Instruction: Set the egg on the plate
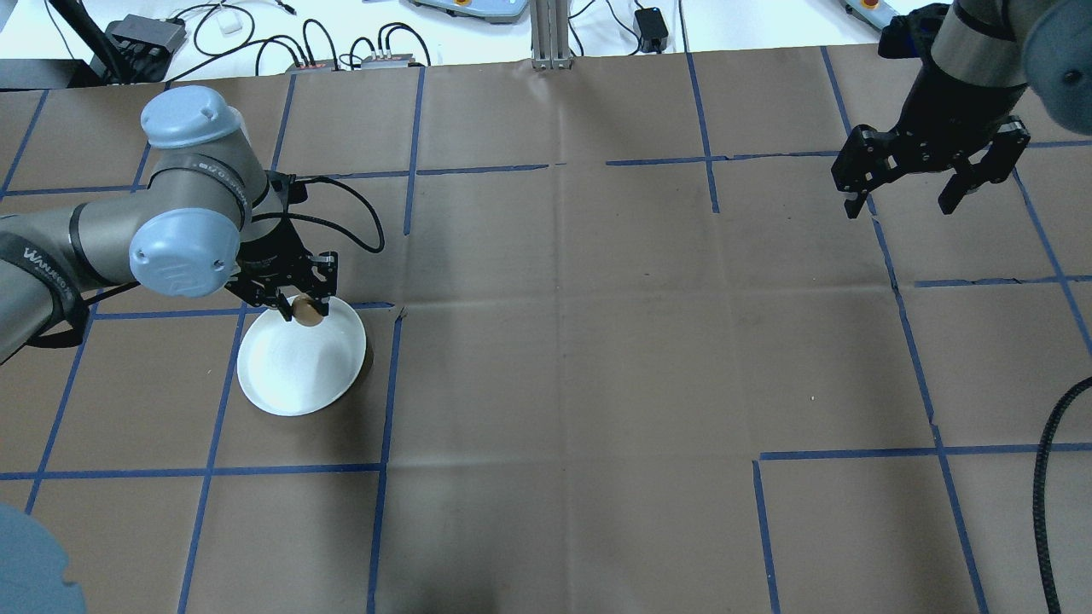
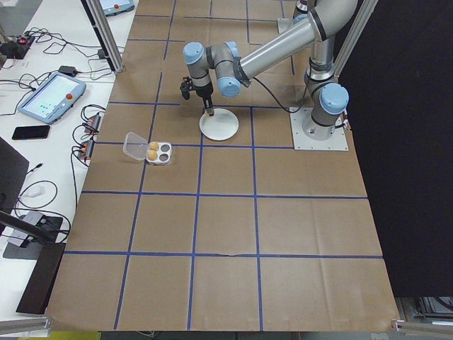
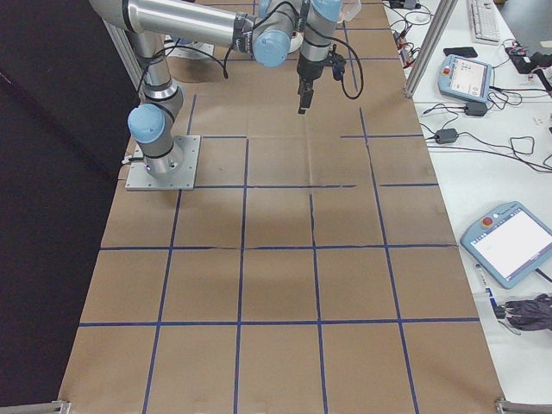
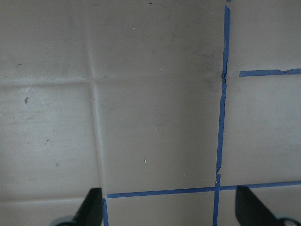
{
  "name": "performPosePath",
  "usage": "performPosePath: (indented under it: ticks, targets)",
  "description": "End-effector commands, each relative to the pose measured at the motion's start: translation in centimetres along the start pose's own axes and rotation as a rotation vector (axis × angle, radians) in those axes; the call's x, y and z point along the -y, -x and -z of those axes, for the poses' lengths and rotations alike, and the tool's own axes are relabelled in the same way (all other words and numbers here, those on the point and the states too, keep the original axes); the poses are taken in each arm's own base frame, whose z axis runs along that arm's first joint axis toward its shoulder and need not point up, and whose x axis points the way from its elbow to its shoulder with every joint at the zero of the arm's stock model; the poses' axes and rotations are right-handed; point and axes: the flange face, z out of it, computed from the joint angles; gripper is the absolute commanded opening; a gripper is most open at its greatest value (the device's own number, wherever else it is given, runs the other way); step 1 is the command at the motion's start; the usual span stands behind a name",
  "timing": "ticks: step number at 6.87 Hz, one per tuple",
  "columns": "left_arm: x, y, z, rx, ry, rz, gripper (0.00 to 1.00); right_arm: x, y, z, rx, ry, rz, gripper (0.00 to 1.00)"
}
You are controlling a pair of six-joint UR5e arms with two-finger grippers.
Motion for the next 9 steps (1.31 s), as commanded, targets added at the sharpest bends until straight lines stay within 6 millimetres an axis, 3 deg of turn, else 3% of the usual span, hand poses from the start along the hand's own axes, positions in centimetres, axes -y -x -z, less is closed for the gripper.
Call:
performPosePath:
  ticks: [1, 2, 5, 6, 7, 8, 9]
  targets:
    - [-0.2, -0.1, -1.7, 0.004, 0.036, 0.003, 0.42, 0.0, 0.0, 0.0, 0.000, 0.000, 0.000, 1.00]
    - [-0.1, 0.3, -1.3, 0.009, 0.023, 0.009, 0.99, 0.0, 0.0, 0.0, 0.000, 0.000, 0.000, 1.00]
    - [-1.0, 1.2, 4.7, 0.013, -0.098, 0.012, 1.00, 0.0, 0.0, 0.0, 0.000, 0.000, 0.000, 1.00]
    - [-1.4, 1.6, 8.3, 0.012, -0.172, 0.017, 1.00, 0.0, 0.0, 0.0, 0.000, 0.000, 0.000, 1.00]
    - [-0.5, 2.3, 11.6, 0.014, -0.228, 0.005, 1.00, 0.0, 0.0, 0.0, 0.000, 0.000, 0.000, 1.00]
    - [2.5, 4.8, 13.0, 0.011, -0.252, 0.021, 1.00, 0.0, 0.0, 0.0, 0.002, 0.000, 0.000, 1.00]
    - [6.2, 7.5, 13.1, 0.007, -0.255, 0.041, 1.00, 0.0, 0.0, 0.0, 0.000, -0.002, 0.000, 1.00]
